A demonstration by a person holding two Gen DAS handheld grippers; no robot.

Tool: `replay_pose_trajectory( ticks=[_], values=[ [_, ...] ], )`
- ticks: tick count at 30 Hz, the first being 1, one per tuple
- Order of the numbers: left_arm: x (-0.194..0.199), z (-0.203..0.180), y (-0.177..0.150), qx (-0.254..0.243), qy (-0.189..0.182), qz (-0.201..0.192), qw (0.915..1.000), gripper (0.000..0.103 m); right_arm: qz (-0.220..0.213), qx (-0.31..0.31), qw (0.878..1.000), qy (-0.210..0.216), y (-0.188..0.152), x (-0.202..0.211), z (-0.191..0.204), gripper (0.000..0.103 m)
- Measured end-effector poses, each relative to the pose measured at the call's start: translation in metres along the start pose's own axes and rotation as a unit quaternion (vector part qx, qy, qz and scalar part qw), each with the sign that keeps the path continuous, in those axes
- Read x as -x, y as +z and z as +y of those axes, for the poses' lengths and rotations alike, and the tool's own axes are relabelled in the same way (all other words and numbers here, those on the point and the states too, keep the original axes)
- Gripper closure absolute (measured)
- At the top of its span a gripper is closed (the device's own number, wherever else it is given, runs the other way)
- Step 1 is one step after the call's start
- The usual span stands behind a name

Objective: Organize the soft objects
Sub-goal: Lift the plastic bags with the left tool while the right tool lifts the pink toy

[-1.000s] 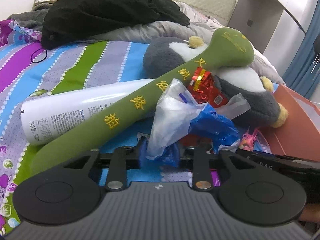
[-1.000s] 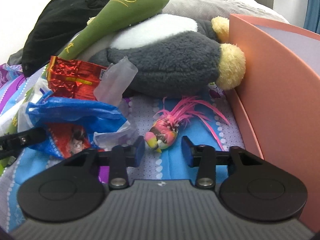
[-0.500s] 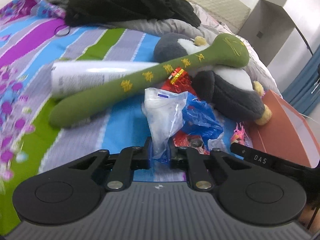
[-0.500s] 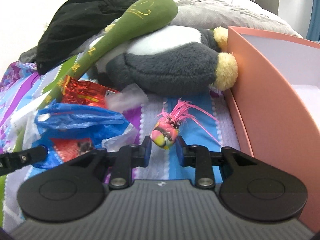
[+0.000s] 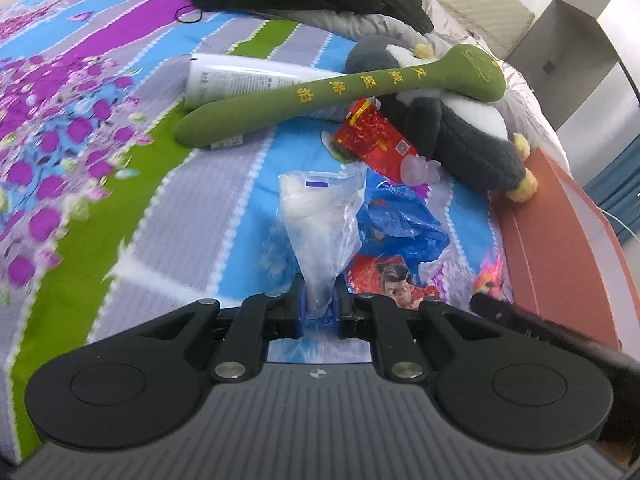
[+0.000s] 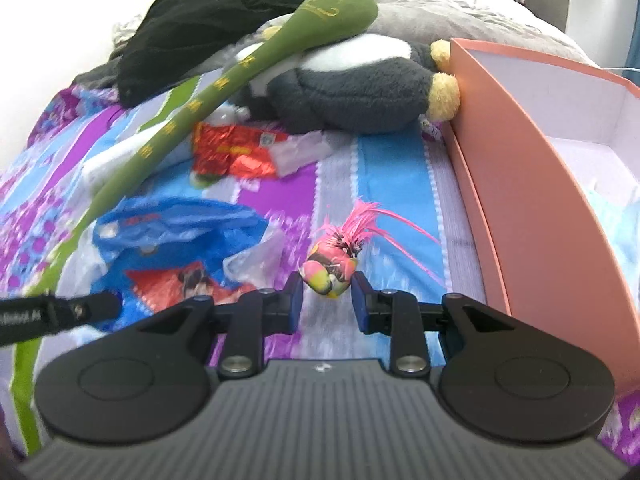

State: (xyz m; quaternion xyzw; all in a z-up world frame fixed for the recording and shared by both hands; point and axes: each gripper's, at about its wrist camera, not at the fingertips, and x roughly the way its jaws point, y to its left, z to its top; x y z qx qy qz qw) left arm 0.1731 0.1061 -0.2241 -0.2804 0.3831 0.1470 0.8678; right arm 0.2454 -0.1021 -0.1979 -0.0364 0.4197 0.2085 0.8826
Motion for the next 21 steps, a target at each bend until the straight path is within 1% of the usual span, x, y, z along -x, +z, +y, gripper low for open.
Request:
replay_pose_trajectory(
  ticks=[3, 6, 8, 11, 14, 16, 18, 21],
  values=[
    [0.013, 0.006, -0.01, 0.023, 0.004, 0.006, 0.9997, 0.088, 0.005, 0.01, 1.0, 0.001, -0.015, 0.016, 0.006, 0.073],
    [0.024, 0.014, -0.02, 0.043, 0.016, 0.013, 0.9989, 0.088, 0.01, 0.004, 1.0, -0.004, -0.028, 0.029, 0.006, 0.073],
    [0.027, 0.016, -0.026, 0.044, 0.022, 0.029, 0.9984, 0.088, 0.012, 0.0, 1.0, -0.006, -0.035, 0.036, 0.006, 0.073],
    [0.03, 0.016, -0.037, 0.042, 0.022, 0.054, 0.9974, 0.088, 0.015, 0.002, 1.0, -0.013, -0.045, 0.044, 0.005, 0.073],
    [0.033, 0.009, -0.046, 0.022, 0.019, 0.074, 0.9969, 0.088, 0.009, 0.005, 1.0, -0.021, -0.054, 0.049, 0.002, 0.073],
    [0.034, 0.005, -0.051, 0.017, 0.014, 0.083, 0.9963, 0.088, 0.016, -0.006, 1.0, -0.017, -0.058, 0.048, -0.003, 0.072],
    [0.035, -0.002, -0.054, -0.008, 0.012, 0.094, 0.9954, 0.087, 0.02, -0.021, 1.0, -0.011, -0.059, 0.047, -0.007, 0.072],
    [0.037, -0.011, -0.054, -0.044, 0.008, 0.113, 0.9926, 0.08, 0.02, -0.032, 0.999, -0.016, -0.061, 0.048, -0.009, 0.071]
  ],
)
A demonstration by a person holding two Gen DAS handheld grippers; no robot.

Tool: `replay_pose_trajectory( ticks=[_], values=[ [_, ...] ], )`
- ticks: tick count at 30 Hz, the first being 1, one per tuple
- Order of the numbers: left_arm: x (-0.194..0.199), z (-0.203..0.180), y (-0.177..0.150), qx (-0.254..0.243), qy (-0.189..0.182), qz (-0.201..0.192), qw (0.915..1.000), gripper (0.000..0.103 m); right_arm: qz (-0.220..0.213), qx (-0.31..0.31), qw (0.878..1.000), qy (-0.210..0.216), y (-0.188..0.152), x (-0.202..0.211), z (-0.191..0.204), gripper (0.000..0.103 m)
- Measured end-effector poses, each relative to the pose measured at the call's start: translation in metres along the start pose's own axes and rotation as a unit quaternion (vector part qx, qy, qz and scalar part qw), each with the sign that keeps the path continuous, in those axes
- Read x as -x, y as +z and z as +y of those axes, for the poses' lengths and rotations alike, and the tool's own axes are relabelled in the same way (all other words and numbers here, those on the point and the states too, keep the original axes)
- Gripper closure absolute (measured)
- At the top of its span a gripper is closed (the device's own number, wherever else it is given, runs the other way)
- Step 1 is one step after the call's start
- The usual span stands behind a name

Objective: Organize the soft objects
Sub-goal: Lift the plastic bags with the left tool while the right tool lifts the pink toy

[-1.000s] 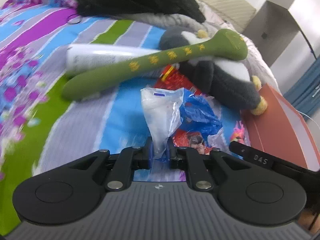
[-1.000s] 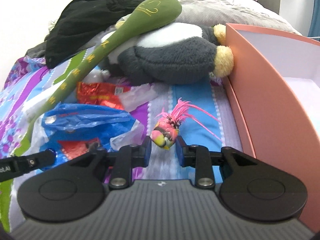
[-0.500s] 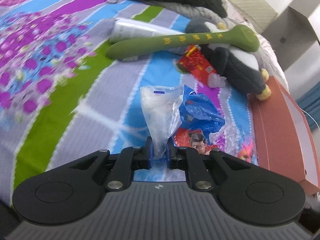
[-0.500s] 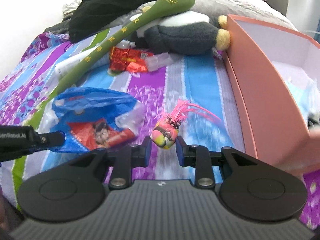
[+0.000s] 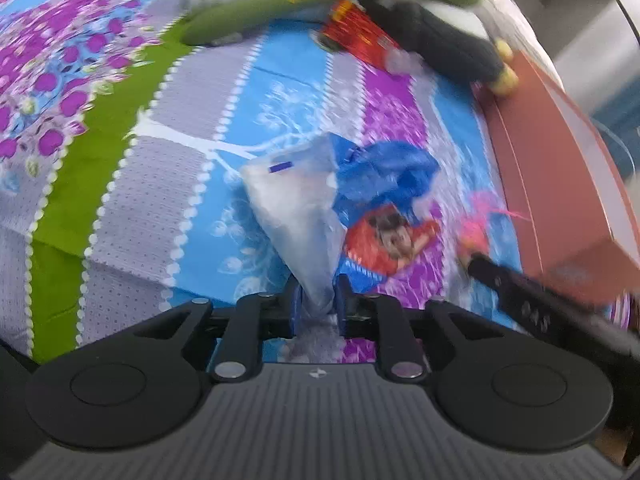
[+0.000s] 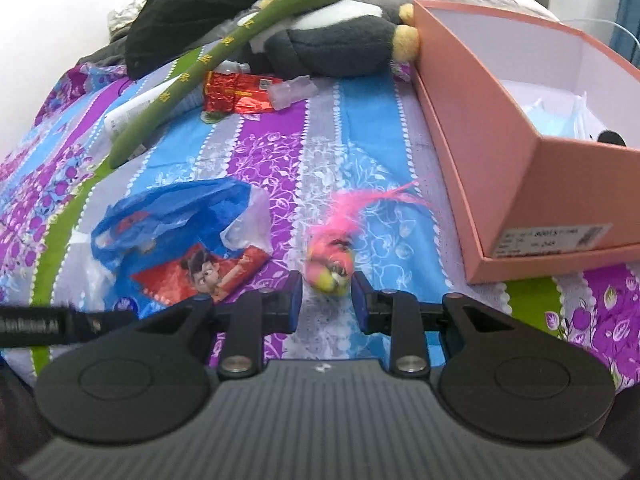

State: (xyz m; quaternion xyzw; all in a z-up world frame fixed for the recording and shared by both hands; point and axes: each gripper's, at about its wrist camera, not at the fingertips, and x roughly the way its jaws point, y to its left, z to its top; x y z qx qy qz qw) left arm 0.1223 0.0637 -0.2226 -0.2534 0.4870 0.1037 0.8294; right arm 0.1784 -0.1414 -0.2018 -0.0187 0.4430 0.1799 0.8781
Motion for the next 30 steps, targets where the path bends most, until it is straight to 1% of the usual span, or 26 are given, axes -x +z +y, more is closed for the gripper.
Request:
replay_pose_trajectory(
  ticks=[1, 2, 3, 4, 5, 7, 10, 11, 13, 15, 16, 17, 19, 20, 21, 24, 27, 28, 30],
  values=[
    [0.001, -0.003, 0.0, -0.015, 0.001, 0.006, 0.9999, 0.072, 0.001, -0.004, 1.0, -0.001, 0.0, 0.0, -0.001, 0.069],
    [0.001, -0.007, 0.001, -0.032, 0.006, 0.012, 0.9994, 0.063, 0.001, -0.012, 1.0, -0.002, 0.0, 0.0, -0.002, 0.066],
    [0.002, -0.009, 0.0, -0.048, 0.011, 0.015, 0.9987, 0.057, -0.002, -0.02, 1.0, -0.002, -0.001, 0.0, -0.004, 0.056],
    [0.003, -0.011, 0.0, -0.064, 0.017, 0.015, 0.9977, 0.051, -0.007, -0.03, 1.0, 0.0, -0.003, 0.001, -0.005, 0.049],
    [0.005, -0.014, -0.001, -0.078, 0.022, 0.013, 0.9967, 0.05, -0.012, -0.039, 0.999, 0.004, -0.006, 0.001, -0.007, 0.048],
    [0.011, -0.019, -0.002, -0.11, 0.023, 0.012, 0.9936, 0.05, -0.018, -0.039, 0.999, 0.008, -0.009, -0.002, -0.006, 0.048],
    [0.017, -0.028, 0.0, -0.167, 0.037, 0.001, 0.9853, 0.048, -0.033, -0.023, 0.999, 0.004, -0.008, -0.005, -0.003, 0.048],
    [0.018, -0.03, 0.001, -0.186, 0.044, -0.006, 0.9815, 0.045, -0.04, -0.016, 0.999, 0.002, -0.008, -0.005, -0.002, 0.048],
    [0.019, -0.035, 0.007, -0.223, 0.055, -0.019, 0.973, 0.041, -0.047, -0.008, 0.999, -0.002, -0.005, -0.009, -0.002, 0.049],
    [0.019, -0.04, 0.015, -0.252, 0.052, -0.026, 0.9661, 0.039, -0.055, -0.005, 0.998, -0.001, -0.003, -0.013, -0.004, 0.05],
    [0.02, -0.044, 0.018, -0.266, 0.051, -0.034, 0.962, 0.037, -0.058, -0.002, 0.998, -0.002, -0.003, -0.015, -0.005, 0.053],
    [0.02, -0.047, 0.022, -0.282, 0.053, -0.043, 0.9571, 0.035, -0.058, 0.0, 0.998, -0.005, -0.002, -0.017, -0.006, 0.053],
    [0.017, -0.053, 0.028, -0.31, 0.064, -0.056, 0.947, 0.035, -0.058, -0.002, 0.998, -0.004, -0.002, -0.023, -0.009, 0.056],
    [0.016, -0.055, 0.033, -0.321, 0.064, -0.061, 0.9428, 0.035, -0.056, -0.003, 0.998, 0.0, -0.002, -0.024, -0.01, 0.057],
    [0.014, -0.056, 0.037, -0.328, 0.061, -0.061, 0.9407, 0.034, -0.054, -0.003, 0.999, 0.005, -0.002, -0.025, -0.01, 0.06],
    [0.002, -0.059, 0.049, -0.34, 0.043, -0.037, 0.9386, 0.034, -0.054, 0.003, 0.998, 0.014, -0.002, -0.025, -0.008, 0.071],
    [-0.01, -0.056, 0.058, -0.33, 0.022, -0.005, 0.9438, 0.034, -0.056, 0.009, 0.998, 0.006, -0.002, -0.02, -0.007, 0.071],
    [-0.014, -0.056, 0.061, -0.326, 0.022, 0.004, 0.945, 0.034, -0.057, 0.006, 0.998, 0.006, -0.002, -0.018, -0.008, 0.071],
    [-0.021, -0.056, 0.062, -0.327, 0.024, 0.011, 0.9446, 0.034, -0.059, 0.0, 0.998, 0.008, -0.001, -0.013, -0.012, 0.071]
  ],
)
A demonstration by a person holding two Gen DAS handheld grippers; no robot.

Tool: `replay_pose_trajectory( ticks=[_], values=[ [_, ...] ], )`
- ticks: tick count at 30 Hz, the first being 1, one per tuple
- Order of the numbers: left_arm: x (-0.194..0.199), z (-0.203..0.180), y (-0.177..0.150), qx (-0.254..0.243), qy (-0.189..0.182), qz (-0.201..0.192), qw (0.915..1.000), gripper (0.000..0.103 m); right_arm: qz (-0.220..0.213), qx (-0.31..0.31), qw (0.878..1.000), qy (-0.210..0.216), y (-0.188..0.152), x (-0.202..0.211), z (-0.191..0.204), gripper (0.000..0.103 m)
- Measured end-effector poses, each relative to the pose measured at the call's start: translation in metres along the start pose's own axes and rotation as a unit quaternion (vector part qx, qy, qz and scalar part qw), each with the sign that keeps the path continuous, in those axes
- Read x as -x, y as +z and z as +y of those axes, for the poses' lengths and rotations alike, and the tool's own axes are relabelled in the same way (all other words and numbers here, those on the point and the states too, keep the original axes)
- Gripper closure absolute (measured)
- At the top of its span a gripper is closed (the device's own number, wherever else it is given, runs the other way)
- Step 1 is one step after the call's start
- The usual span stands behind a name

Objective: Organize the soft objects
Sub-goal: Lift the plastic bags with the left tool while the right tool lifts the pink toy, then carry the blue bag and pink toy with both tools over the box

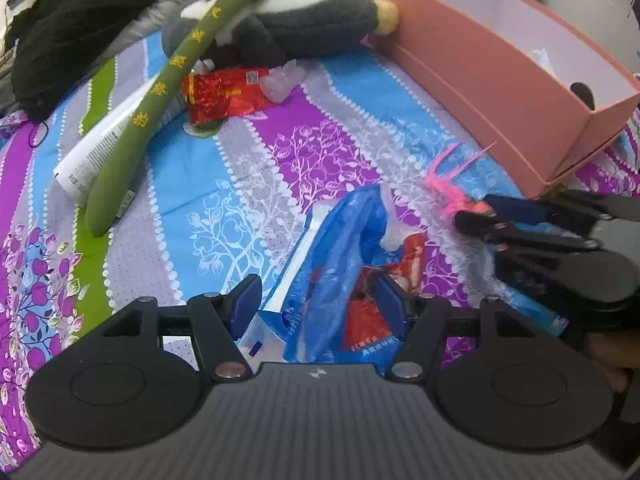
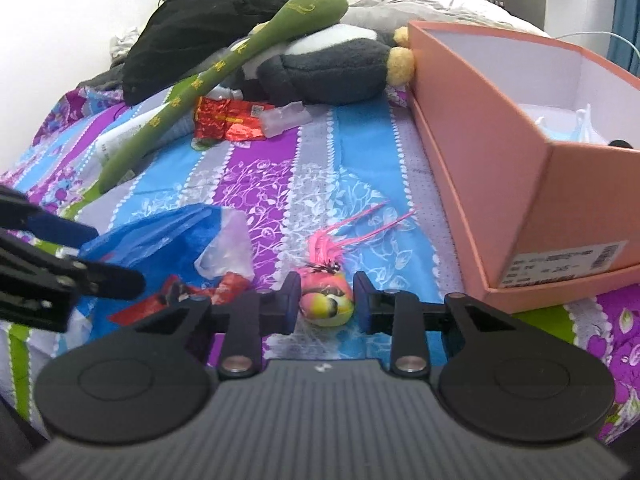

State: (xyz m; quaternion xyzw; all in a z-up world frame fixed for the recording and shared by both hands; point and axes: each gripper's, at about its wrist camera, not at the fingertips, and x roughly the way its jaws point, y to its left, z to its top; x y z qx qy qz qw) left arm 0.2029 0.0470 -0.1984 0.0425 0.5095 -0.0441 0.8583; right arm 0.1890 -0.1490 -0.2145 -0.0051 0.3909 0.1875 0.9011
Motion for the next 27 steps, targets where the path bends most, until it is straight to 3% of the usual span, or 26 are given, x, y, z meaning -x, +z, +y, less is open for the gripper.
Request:
replay_pose_trajectory(
  ticks=[8, 15, 23, 27],
  values=[
    [-0.011, -0.006, 0.004, -0.035, -0.028, 0.005, 0.999, 0.034, 0.007, 0.012, 1.0, -0.001, -0.001, 0.002, -0.001, 0.071],
    [-0.018, -0.002, 0.0, -0.01, -0.034, 0.017, 0.9992, 0.036, 0.009, 0.02, 1.0, 0.001, -0.003, 0.0, -0.001, 0.071],
    [-0.03, -0.007, -0.004, -0.005, -0.009, 0.032, 0.9994, 0.073, 0.022, 0.026, 0.999, 0.004, -0.007, -0.006, -0.002, 0.071],
    [-0.025, -0.007, -0.005, 0.02, -0.01, 0.02, 0.9996, 0.083, 0.024, 0.038, 0.999, 0.004, -0.005, -0.004, 0.0, 0.071]
  ],
)
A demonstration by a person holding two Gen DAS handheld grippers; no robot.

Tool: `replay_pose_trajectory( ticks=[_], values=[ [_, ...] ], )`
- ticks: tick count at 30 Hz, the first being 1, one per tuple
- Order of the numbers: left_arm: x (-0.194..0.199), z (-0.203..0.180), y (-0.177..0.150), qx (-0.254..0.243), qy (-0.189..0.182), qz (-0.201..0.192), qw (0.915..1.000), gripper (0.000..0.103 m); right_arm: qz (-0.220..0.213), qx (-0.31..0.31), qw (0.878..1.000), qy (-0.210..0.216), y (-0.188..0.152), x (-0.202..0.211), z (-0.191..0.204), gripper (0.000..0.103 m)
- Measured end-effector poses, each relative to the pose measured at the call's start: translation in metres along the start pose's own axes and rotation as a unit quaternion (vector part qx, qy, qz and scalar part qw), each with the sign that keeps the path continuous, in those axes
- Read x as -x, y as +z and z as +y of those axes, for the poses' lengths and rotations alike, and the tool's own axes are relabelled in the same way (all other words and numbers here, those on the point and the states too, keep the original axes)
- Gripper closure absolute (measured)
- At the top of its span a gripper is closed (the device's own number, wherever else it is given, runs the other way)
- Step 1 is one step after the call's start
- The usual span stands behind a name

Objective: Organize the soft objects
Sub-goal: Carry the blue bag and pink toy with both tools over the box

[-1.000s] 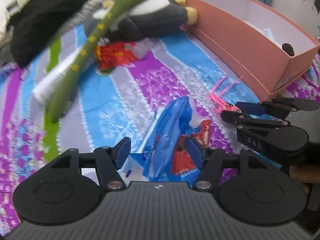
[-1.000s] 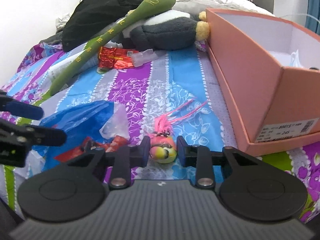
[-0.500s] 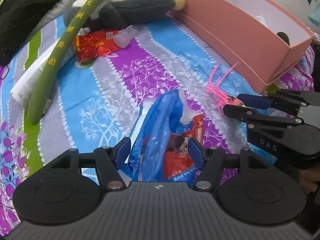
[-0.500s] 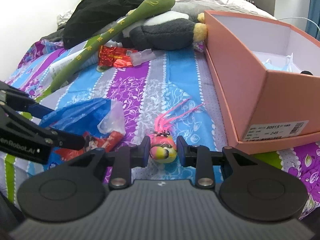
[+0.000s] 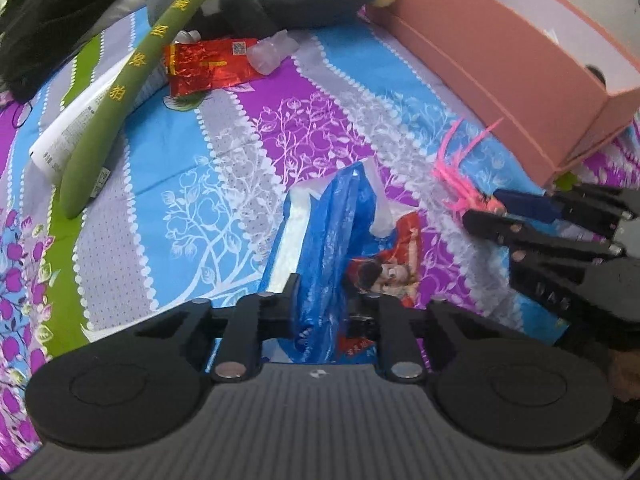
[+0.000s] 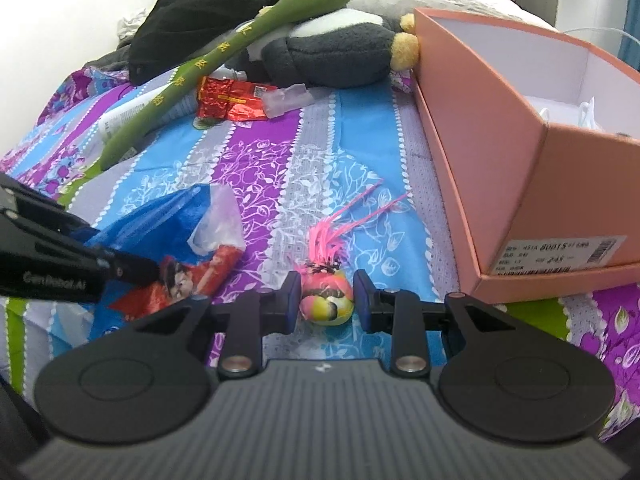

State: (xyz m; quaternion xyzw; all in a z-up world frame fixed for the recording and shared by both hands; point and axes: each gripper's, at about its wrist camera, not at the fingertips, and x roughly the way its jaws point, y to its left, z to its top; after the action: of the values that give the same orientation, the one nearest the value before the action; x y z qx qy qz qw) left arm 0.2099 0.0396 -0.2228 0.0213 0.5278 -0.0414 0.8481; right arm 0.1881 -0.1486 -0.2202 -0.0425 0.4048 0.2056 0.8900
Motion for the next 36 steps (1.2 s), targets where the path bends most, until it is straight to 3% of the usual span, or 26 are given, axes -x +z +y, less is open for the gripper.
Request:
replay_pose_trajectory(
  ticks=[9, 20, 36],
  values=[
    [0.022, -0.004, -0.01, 0.075, -0.003, -0.03, 0.9967, 0.089, -0.005, -0.004, 1.0, 0.01, 0.003, 0.017, 0.0, 0.071],
    [0.055, 0.001, -0.008, 0.111, 0.003, -0.062, 0.9919, 0.09, -0.04, -0.007, 0.999, 0.017, 0.017, 0.053, 0.005, 0.071],
    [0.118, -0.017, 0.058, 0.123, -0.04, -0.131, 0.9829, 0.09, -0.148, -0.019, 0.989, -0.002, 0.083, 0.12, -0.023, 0.071]
  ],
)
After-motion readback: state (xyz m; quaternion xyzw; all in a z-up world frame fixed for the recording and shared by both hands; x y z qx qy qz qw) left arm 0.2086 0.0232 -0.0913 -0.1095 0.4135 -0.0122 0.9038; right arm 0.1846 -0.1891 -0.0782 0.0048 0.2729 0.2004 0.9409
